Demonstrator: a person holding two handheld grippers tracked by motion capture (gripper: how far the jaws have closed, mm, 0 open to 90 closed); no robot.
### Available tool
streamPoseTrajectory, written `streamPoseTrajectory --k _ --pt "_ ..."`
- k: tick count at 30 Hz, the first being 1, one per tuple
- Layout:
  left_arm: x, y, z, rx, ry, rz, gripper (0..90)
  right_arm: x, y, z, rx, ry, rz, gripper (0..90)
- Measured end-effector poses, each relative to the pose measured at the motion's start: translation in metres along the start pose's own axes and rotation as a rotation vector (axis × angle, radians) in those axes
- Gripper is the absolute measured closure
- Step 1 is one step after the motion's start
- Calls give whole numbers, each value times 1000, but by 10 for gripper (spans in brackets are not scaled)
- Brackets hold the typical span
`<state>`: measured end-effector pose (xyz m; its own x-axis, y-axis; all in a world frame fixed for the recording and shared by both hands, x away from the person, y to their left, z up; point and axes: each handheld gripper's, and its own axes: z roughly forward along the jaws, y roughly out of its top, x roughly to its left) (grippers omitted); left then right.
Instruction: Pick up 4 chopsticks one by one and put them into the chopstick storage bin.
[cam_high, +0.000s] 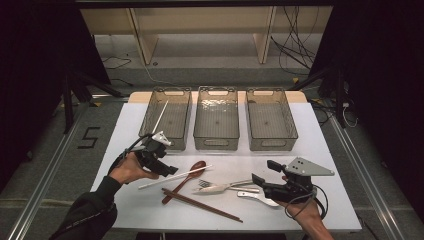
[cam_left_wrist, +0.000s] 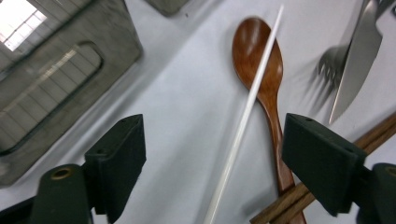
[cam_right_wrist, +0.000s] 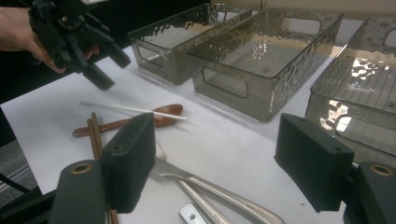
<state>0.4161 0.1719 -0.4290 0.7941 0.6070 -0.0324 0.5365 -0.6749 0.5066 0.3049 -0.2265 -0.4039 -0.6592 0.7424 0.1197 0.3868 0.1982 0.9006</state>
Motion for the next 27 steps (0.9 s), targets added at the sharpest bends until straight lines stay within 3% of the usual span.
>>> streamPoseTrajectory --k 5,27 --pt "-3 -3 7 61 22 63 306 0 0 1 1 2 -2 296" --pt "-4 -11 29 162 -33 121 554 0 0 1 2 3 -3 296"
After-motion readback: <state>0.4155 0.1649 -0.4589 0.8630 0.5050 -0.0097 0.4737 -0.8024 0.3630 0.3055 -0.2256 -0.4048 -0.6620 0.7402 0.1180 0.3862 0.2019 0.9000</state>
